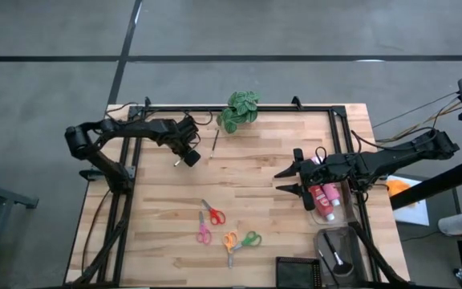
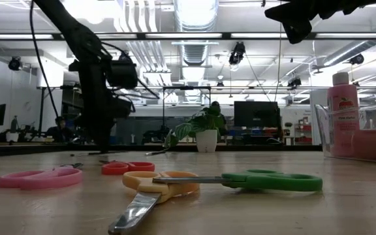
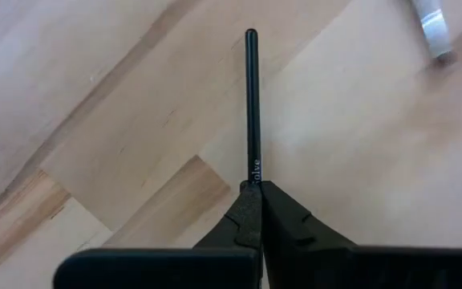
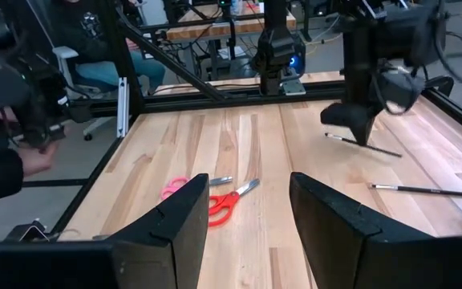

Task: Pick & Place Paint Supplies
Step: Put the black paint brush into the gray bin

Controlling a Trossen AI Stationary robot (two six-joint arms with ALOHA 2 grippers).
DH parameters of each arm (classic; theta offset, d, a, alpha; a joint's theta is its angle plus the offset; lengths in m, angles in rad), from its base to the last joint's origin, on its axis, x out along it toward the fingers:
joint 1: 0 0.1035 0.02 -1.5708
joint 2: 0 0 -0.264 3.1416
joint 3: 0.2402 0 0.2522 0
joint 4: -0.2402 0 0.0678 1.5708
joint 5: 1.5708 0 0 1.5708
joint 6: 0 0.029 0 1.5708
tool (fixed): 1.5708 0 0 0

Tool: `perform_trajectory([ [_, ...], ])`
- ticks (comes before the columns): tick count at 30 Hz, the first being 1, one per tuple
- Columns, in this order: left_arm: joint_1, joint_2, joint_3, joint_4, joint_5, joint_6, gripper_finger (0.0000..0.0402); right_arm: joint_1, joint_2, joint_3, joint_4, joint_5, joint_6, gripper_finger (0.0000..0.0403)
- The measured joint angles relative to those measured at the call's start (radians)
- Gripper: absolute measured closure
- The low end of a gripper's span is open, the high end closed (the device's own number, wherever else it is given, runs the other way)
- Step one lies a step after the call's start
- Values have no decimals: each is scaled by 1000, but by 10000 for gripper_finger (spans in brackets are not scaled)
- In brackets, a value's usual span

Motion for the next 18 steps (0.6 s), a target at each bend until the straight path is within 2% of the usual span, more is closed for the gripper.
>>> perform_trajectory([
  [7,-2,-149,2,-11,58,-166,400,0,0,0,0,0,0,232],
  [13,-4,-272,3,-2,196,-484,400,0,0,0,0,0,0,232],
  [18,-48,-328,4,76,288,-636,401,0,0,0,0,0,0,232],
])
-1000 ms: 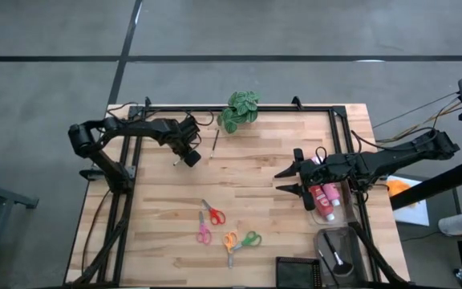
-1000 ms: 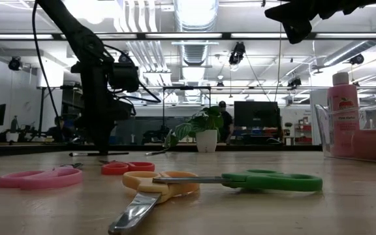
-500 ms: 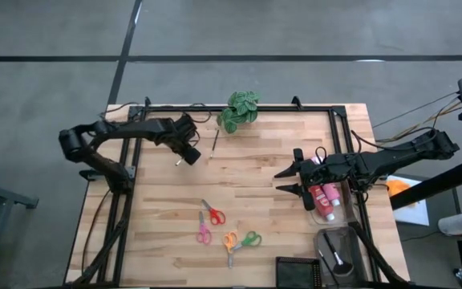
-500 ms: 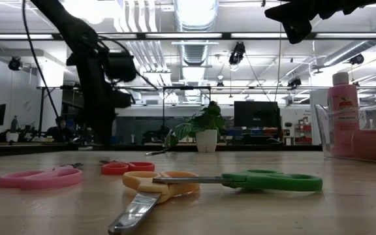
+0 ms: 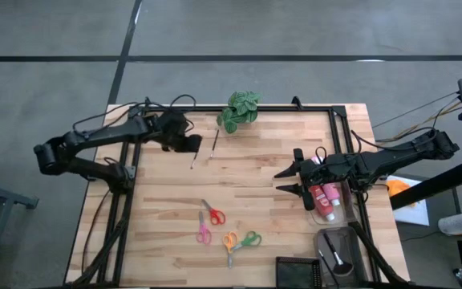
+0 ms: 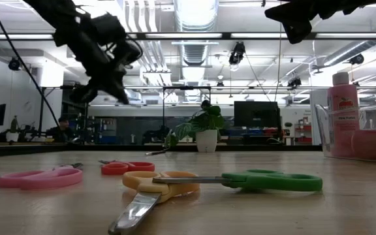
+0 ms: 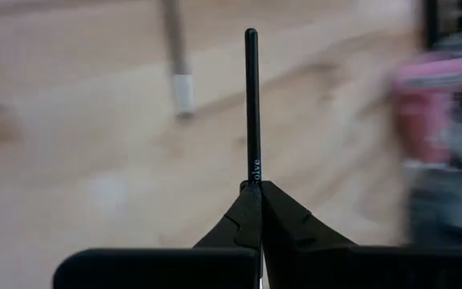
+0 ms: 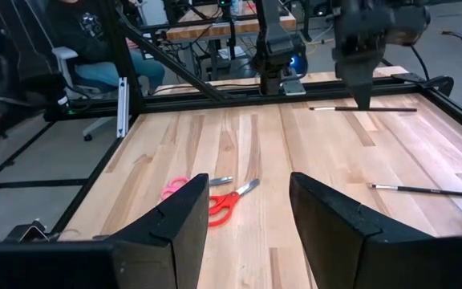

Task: Pick & Place Paint Supplies
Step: Put the black paint brush into the gray bin

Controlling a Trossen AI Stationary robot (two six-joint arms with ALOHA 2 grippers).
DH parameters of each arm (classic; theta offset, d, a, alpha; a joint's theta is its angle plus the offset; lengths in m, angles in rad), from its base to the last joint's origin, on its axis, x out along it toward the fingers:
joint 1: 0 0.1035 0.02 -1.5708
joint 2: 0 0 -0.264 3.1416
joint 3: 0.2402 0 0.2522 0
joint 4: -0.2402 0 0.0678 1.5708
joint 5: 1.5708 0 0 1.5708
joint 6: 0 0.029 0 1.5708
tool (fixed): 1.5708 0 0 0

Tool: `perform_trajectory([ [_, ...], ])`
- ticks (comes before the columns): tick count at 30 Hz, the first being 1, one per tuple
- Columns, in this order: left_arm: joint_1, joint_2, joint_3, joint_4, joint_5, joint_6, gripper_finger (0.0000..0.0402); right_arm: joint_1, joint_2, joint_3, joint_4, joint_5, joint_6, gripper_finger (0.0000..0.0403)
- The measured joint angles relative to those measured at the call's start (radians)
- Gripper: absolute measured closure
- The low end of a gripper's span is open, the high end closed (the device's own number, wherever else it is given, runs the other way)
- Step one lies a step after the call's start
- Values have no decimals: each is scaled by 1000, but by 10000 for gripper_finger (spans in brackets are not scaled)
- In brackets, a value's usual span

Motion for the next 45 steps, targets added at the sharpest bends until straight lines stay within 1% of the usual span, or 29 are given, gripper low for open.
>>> perform_trajectory([
  [4,-90,-2,0,144,6,-104,401,0,0,0,0,0,0,232],
  [6,-154,9,2,229,-28,-147,401,0,0,0,0,0,0,232],
  [8,-226,24,2,296,-98,-183,401,0,0,0,0,0,0,232],
  [13,-409,90,2,468,-317,-255,401,0,0,0,0,0,0,232],
  [16,-492,153,2,563,-434,-307,401,0,0,0,1,0,0,232],
  [18,-536,207,2,640,-491,-333,401,0,0,0,0,0,0,232],
  [22,-585,339,2,869,-523,-380,401,0,0,0,0,0,0,232],
  [26,-605,492,6,1143,-527,-497,401,0,0,0,0,0,0,232],
  [28,-611,565,33,1204,-529,-550,401,0,0,0,0,0,0,232],
  [31,-623,663,116,1205,-529,-569,401,0,0,0,0,0,0,232],
  [35,-632,772,262,1150,-529,-516,401,0,0,0,1,0,0,232],
  [38,-633,834,371,1059,-526,-456,401,0,0,0,1,0,0,232],
  [45,-635,909,587,727,-483,-425,401,0,0,0,0,0,0,232],
])
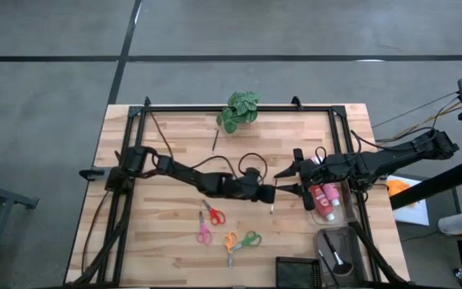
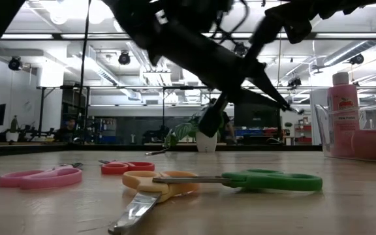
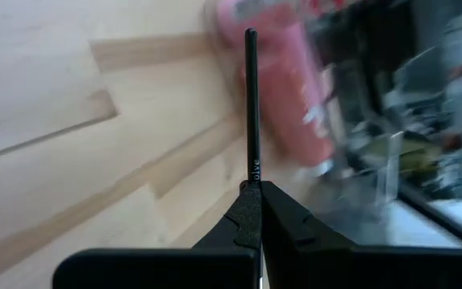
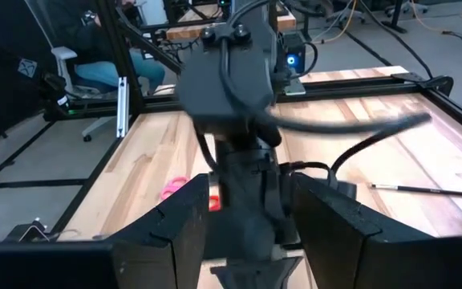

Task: Pick & Place Paint Supplies
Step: Put the black paint brush into the gray bin

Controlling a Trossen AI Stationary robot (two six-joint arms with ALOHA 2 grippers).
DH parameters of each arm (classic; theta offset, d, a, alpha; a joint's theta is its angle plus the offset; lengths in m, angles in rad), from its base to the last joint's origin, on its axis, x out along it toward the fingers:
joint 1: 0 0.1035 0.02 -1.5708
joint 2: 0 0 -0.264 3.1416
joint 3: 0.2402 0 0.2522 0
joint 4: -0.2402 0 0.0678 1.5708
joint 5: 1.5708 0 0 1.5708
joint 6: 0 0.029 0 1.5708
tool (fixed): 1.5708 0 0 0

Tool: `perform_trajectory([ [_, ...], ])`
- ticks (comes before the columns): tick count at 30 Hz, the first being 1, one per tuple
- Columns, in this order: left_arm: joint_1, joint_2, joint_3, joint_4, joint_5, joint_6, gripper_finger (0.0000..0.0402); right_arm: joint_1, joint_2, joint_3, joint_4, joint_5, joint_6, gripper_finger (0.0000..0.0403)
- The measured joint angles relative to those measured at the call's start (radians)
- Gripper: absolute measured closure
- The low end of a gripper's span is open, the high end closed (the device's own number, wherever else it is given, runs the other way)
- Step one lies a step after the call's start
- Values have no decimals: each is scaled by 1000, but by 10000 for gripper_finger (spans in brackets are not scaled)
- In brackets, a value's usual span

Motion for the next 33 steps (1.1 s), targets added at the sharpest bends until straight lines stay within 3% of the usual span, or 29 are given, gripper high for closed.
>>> perform_trajectory([
  [5,0,16,101,-268,11,2,401,0,0,0,-1,0,0,232],
  [9,-1,42,126,-342,11,-17,401,0,0,0,0,0,0,232],
  [16,-14,98,114,-330,35,-159,401,0,0,0,0,0,0,232],
  [28,-13,97,115,-321,72,-118,399,0,0,0,0,0,0,232],
  [33,-13,97,115,-322,79,-114,361,0,0,0,0,0,0,232],
])
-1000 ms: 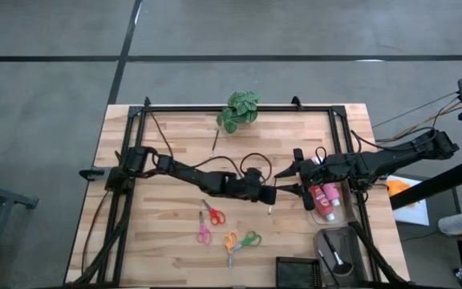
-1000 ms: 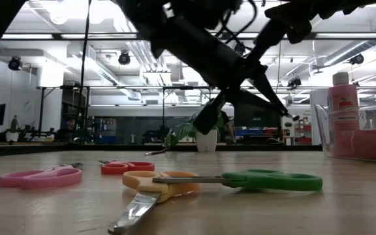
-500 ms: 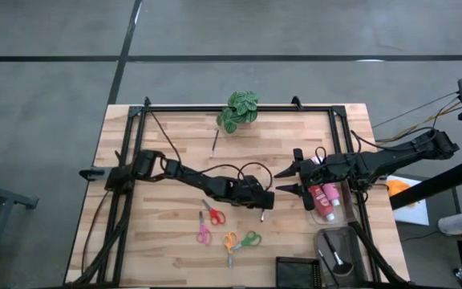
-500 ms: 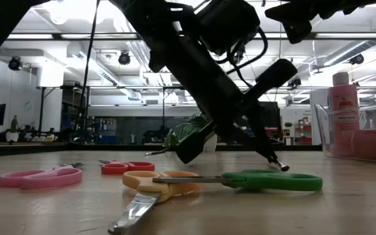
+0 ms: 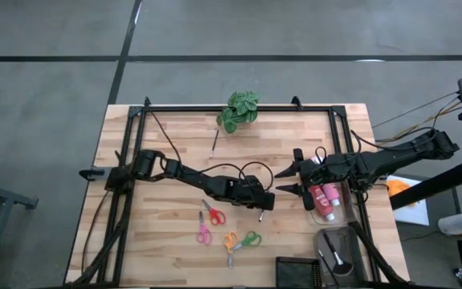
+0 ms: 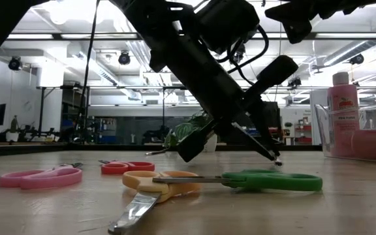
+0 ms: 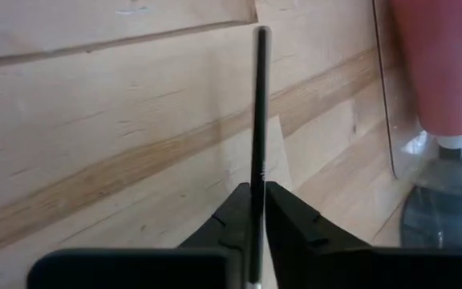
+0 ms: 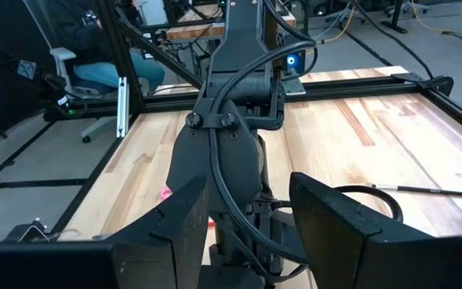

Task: Pick & Place Paint Supplies
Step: Put the black paint brush into the gray bin

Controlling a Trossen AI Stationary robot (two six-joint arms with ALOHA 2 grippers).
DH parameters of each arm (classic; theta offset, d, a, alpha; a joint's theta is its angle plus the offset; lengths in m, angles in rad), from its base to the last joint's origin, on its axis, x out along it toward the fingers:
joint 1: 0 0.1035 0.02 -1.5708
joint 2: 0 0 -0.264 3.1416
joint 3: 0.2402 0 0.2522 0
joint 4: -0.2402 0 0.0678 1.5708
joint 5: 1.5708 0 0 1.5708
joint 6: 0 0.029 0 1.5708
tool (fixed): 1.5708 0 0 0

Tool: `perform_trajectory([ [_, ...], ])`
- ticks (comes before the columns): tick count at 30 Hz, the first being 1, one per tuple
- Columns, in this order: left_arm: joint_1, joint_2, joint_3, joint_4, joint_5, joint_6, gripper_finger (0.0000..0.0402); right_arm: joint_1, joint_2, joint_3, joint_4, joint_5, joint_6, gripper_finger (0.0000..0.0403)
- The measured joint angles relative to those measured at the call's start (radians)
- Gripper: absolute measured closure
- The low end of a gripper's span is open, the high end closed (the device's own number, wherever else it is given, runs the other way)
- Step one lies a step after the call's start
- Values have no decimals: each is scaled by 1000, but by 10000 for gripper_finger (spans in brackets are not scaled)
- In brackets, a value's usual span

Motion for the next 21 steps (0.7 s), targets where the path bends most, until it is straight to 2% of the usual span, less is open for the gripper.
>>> perform_trajectory([
  [7,0,-1,0,0,0,10,299,0,0,0,0,0,0,232],
  [16,0,-20,0,-3,0,12,293,0,0,0,0,0,0,232],
  [21,13,-69,0,4,1,203,295,0,0,0,0,0,0,232],
])
